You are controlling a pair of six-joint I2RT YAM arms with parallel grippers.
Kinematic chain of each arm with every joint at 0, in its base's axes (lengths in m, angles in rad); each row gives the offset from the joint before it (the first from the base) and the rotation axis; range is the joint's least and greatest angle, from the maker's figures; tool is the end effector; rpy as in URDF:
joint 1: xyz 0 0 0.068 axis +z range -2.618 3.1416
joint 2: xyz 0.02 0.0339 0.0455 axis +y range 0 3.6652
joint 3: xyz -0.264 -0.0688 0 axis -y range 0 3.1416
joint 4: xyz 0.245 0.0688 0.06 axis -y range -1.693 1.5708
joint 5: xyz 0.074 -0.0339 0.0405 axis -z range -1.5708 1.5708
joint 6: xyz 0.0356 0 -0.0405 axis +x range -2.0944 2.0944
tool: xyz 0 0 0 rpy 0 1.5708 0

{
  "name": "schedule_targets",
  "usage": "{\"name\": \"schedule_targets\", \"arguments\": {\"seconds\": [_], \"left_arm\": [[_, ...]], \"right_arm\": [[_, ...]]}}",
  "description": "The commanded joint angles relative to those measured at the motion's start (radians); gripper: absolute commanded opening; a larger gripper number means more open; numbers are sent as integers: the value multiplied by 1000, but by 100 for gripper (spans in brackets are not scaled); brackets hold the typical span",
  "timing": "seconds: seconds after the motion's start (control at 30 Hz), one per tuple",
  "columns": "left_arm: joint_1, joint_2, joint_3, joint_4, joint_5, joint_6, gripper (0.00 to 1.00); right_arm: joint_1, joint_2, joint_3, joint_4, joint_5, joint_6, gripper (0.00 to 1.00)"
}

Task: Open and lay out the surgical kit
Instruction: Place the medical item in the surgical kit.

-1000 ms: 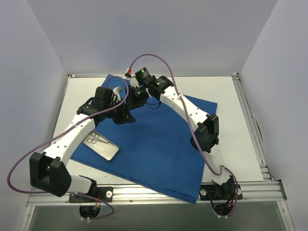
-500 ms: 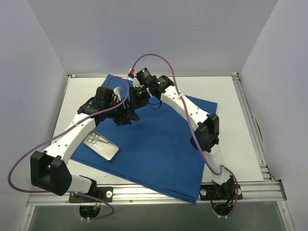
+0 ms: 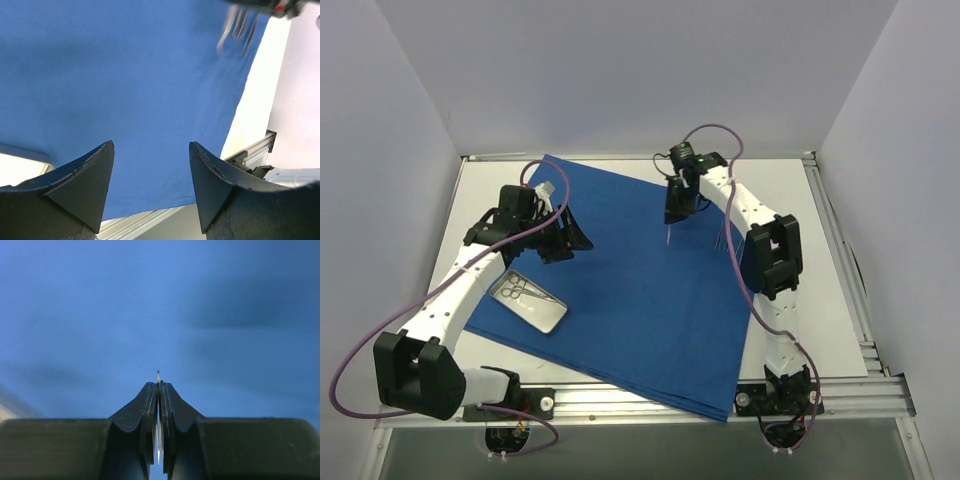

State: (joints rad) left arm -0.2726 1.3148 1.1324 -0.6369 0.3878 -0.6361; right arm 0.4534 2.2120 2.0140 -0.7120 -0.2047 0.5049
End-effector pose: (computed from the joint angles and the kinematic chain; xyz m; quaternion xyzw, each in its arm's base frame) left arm 0.2641 -0.0878 0.3053 -0.0954 0.9105 -0.3191 0.2449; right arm 0.4434 0.2241 0.2498 -0.0089 0.9415 0.2345 0.2418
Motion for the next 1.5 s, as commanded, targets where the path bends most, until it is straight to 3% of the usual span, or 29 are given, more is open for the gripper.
{"name": "schedule_targets", "arguments": {"seconds": [0.0, 0.5, 1.47], "left_arm": [[22, -26, -14, -3, 3, 33, 70], [82, 37, 6, -13, 57, 56, 68], [118, 127, 40, 17, 118, 56, 68]], "right_arm": [[-70, -60, -21, -30, 109, 30, 0], [-212, 66, -15, -52, 238, 79, 0], [-254, 127, -54, -47, 261, 30, 1]]}}
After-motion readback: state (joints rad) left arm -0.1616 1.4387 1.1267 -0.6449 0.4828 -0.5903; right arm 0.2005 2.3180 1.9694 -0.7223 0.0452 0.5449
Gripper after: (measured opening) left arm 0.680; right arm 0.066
